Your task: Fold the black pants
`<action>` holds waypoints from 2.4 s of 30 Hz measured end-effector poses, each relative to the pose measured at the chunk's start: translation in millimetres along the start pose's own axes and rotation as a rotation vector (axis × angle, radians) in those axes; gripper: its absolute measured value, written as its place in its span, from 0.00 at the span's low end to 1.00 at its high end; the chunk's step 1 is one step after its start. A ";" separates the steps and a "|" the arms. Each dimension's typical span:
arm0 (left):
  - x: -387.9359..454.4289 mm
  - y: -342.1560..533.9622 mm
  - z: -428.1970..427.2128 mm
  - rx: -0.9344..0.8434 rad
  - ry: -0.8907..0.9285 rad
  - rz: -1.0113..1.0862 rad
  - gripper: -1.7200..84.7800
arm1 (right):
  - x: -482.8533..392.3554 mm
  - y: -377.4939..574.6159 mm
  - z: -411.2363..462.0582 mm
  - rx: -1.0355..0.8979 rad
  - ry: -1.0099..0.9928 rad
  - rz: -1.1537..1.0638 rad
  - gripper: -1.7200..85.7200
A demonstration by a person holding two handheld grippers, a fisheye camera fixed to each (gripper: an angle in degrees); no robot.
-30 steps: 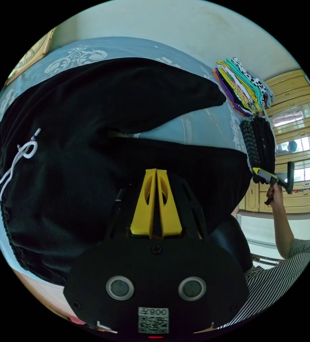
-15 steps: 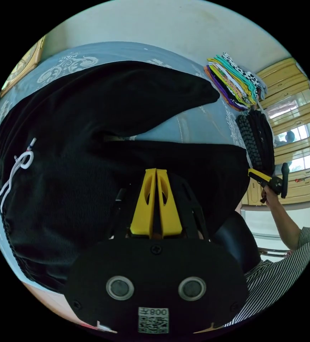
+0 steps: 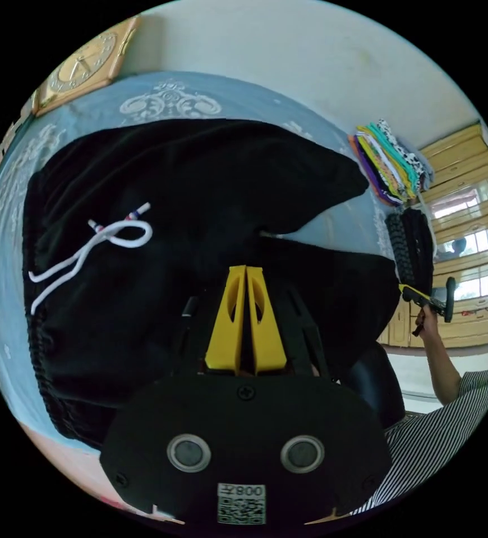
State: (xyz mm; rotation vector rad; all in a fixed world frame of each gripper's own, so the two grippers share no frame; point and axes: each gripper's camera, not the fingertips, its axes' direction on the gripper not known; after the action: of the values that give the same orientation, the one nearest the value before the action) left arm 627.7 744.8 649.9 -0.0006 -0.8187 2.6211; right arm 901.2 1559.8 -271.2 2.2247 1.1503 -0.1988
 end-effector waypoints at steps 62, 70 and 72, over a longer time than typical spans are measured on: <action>124.8 -32.1 -230.5 0.039 -0.419 0.052 0.04 | -333.9 -332.9 -188.8 0.076 -0.132 -0.872 0.03; 178.6 64.2 -282.1 0.139 -0.383 0.096 0.04 | -332.9 -215.6 -273.1 0.200 -0.087 -0.907 0.03; 189.9 90.0 -286.9 0.134 -0.380 0.120 0.04 | -331.3 -184.5 -286.8 0.223 -0.086 -0.898 0.03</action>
State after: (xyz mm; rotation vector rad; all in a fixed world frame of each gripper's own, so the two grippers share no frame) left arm 452.5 903.9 384.5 0.5142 -0.7790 2.8290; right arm 514.5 1579.8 4.6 1.6873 2.0807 -0.8037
